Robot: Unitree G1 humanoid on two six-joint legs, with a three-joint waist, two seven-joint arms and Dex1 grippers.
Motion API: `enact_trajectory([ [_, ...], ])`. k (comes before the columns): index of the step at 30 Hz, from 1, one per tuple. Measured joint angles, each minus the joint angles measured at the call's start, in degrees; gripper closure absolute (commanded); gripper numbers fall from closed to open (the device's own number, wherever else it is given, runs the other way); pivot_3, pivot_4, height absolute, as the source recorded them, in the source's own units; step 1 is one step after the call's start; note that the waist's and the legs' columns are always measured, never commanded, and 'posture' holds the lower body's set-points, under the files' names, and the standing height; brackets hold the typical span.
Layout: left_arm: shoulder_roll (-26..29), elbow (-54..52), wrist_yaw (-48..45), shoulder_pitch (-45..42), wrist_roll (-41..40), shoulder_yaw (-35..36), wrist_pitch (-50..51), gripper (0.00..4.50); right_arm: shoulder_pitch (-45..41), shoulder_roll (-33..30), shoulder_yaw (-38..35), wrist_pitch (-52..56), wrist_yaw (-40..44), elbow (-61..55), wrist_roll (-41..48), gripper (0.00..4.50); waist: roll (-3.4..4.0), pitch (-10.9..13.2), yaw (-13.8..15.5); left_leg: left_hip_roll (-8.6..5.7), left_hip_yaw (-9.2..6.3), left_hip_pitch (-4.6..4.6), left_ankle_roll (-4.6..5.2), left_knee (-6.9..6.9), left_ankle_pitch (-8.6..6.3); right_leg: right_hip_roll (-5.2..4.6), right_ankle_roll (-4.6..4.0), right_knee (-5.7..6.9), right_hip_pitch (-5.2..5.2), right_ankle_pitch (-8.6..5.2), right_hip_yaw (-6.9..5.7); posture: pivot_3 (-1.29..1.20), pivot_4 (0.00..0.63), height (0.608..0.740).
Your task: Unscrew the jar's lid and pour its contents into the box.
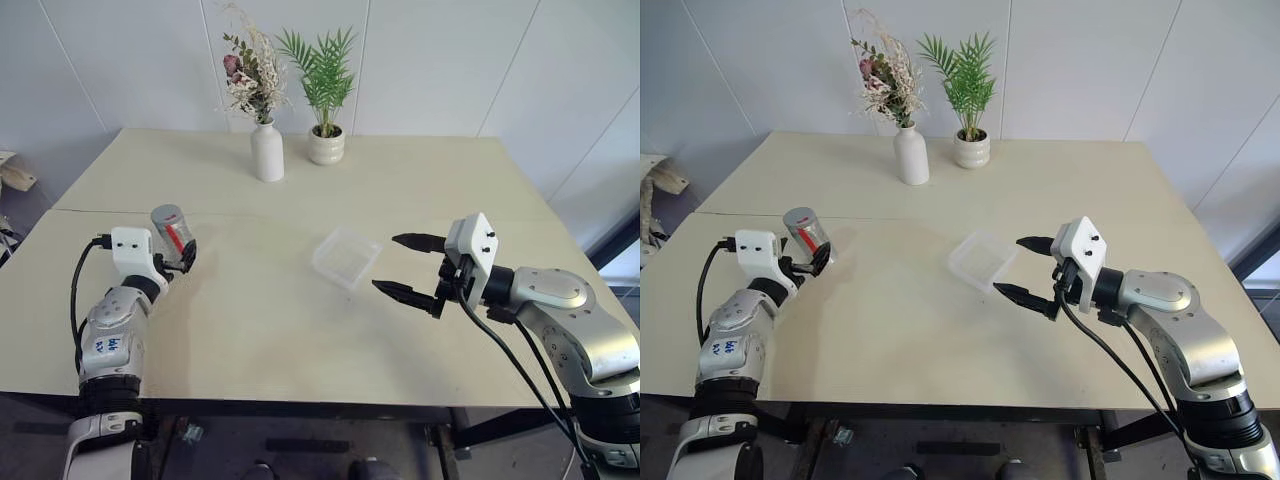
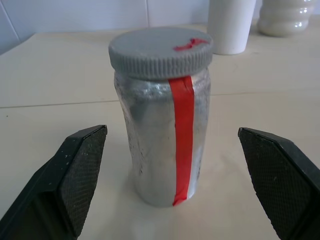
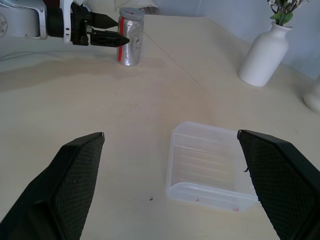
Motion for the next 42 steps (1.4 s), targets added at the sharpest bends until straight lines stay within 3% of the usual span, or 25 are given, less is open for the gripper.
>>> enact_trajectory([
  [25, 0.3, 22.4, -1.5, -12.8, 2.0, -1.1, -11.3, 0.02, 2.7, 0.0, -0.4, 0.3, -1.3, -2.4, 0.2, 0.0, 0.0, 0.0, 0.0, 0.0, 0.01, 0.0, -0.01, 0.0, 0.01, 0.02, 0.02, 0.0, 0.0, 0.01, -0.01, 0.0, 0.15, 0.74],
  [42, 0.3, 29.8, -1.9, -15.6, 2.7, -1.6, -14.9, 0.02, 2.2, 1.4, -3.0, 1.5, -3.5, -2.9, 4.8, 0.0, -0.01, 0.0, -0.1, 0.0, 0.01, 0.0, -0.01, 0.0, 0.01, 0.03, 0.03, 0.01, 0.0, 0.01, -0.01, 0.0, 0.15, 0.74],
])
